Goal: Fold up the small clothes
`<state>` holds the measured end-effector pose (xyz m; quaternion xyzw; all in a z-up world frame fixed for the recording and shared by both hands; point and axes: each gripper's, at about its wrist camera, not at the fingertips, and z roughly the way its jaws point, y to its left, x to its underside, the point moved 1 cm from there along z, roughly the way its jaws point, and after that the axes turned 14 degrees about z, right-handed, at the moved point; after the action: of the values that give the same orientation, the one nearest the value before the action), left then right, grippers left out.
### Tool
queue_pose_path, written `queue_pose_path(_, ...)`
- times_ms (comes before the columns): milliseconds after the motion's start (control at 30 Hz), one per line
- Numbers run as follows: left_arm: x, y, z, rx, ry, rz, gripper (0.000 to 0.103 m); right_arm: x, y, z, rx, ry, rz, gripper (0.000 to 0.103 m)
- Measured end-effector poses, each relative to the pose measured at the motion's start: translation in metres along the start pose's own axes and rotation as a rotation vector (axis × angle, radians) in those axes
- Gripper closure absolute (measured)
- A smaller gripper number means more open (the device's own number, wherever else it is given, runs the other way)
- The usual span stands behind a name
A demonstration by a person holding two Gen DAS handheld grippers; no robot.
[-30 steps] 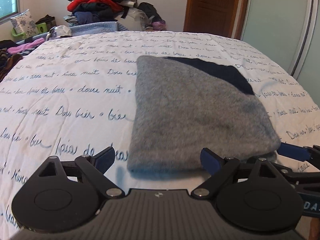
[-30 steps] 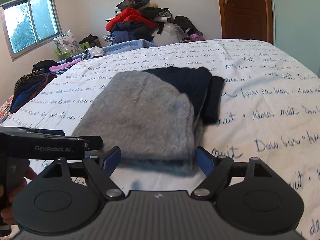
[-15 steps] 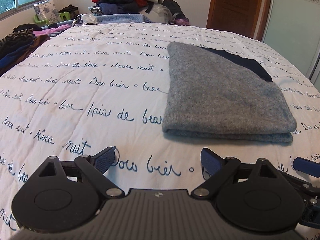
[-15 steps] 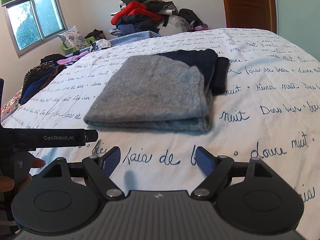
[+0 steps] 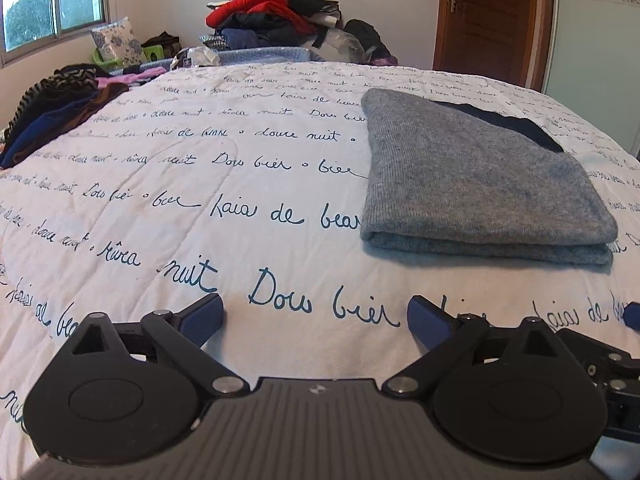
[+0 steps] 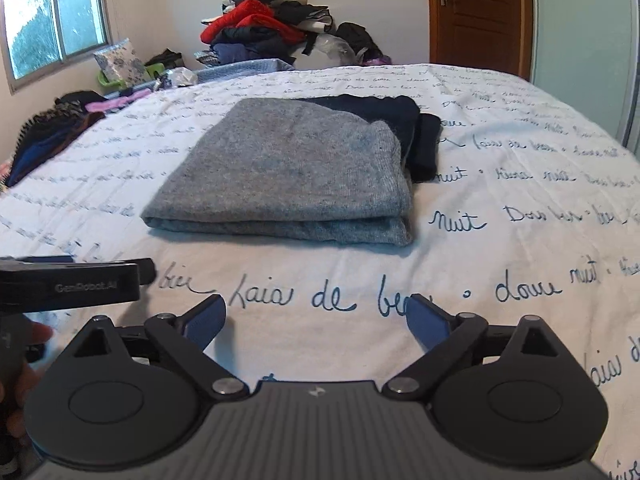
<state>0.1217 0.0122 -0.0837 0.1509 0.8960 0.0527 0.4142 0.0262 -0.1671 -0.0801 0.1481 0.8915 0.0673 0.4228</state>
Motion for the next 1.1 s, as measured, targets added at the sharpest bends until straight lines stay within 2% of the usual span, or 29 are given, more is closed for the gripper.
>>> queue_pose_path(167,-0.002,0.001,-0.001,0.014,0.007,0.021,0.005,0.003,0.006,-0.002,0.045,-0.017,-0.046,0.005)
queue_pose_path(300,-0.001,0.006,-0.011,0.013,0.018,0.028,0.005,-0.001,0.009,-0.021,0.087,-0.055,-0.052,0.005)
queue_pose_path(367,0.001,0.009,-0.017,0.015,0.022,0.02,0.005,0.0,0.01,-0.032,0.106,-0.076,-0.042,0.001)
queue_pose_path(600,0.003,0.019,-0.028,0.046,0.04,-0.022,0.005,0.004,0.005,-0.043,0.056,-0.028,0.013,0.0)
queue_pose_path(700,0.005,0.019,-0.029,0.037,0.043,-0.025,0.005,0.004,0.002,-0.042,0.047,-0.009,0.035,0.0)
queue_pose_path(1100,0.009,0.021,-0.031,0.023,0.074,-0.03,0.005,0.012,0.004,-0.044,0.042,0.001,0.017,0.0)
